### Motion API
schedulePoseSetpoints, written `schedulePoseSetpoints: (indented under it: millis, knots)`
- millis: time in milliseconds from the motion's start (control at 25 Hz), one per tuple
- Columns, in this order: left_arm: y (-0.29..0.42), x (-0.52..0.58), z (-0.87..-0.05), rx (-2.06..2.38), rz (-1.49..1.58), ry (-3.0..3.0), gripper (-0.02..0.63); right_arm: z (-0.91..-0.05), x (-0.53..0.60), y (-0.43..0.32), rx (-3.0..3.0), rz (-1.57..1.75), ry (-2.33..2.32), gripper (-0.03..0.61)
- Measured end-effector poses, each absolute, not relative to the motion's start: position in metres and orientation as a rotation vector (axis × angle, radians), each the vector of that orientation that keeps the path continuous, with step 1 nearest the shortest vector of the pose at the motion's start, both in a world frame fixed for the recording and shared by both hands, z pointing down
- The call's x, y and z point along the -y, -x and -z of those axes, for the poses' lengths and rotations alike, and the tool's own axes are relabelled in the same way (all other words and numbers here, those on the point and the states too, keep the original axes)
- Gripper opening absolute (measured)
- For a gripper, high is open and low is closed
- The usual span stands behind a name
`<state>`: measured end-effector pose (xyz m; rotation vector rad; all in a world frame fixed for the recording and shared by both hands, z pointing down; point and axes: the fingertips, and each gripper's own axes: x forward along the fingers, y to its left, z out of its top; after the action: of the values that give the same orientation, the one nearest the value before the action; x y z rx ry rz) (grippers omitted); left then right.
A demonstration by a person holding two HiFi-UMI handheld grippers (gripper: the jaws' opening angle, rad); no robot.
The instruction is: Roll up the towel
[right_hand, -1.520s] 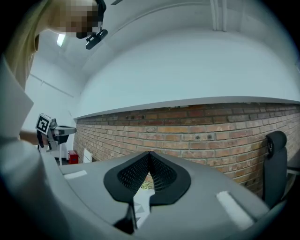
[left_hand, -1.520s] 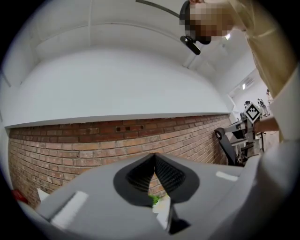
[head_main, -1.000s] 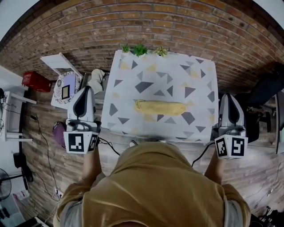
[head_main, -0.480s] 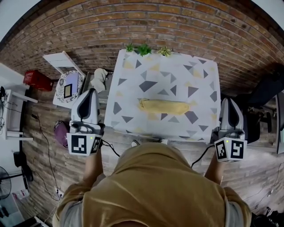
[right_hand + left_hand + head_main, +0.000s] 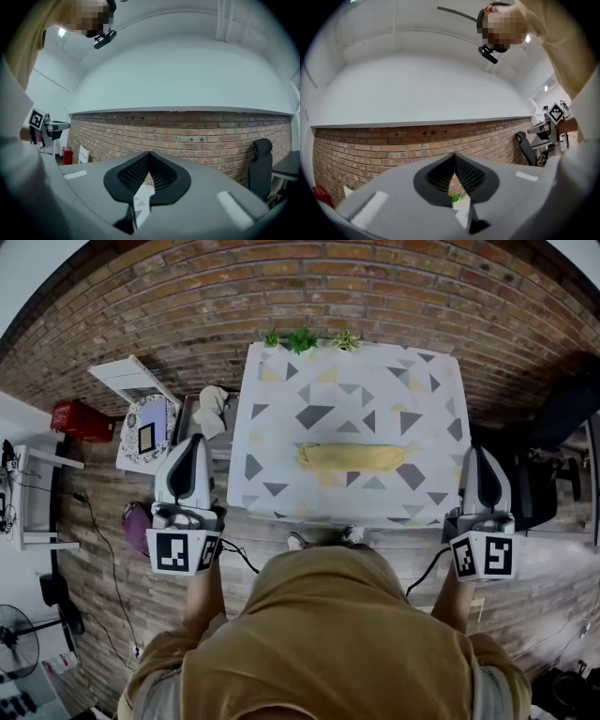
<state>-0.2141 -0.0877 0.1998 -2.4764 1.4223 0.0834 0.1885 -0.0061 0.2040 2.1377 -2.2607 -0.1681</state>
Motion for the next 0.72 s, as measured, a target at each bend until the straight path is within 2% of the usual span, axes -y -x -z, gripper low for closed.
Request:
schedulePoseSetpoints:
  millis: [720]
  knots:
    - [0.205, 0.073, -0.209, -1.421, -0.071, 2.486, 0.063, -0.215, -0.01, -0.194, 2.276, 0.137, -2.173, 0.004]
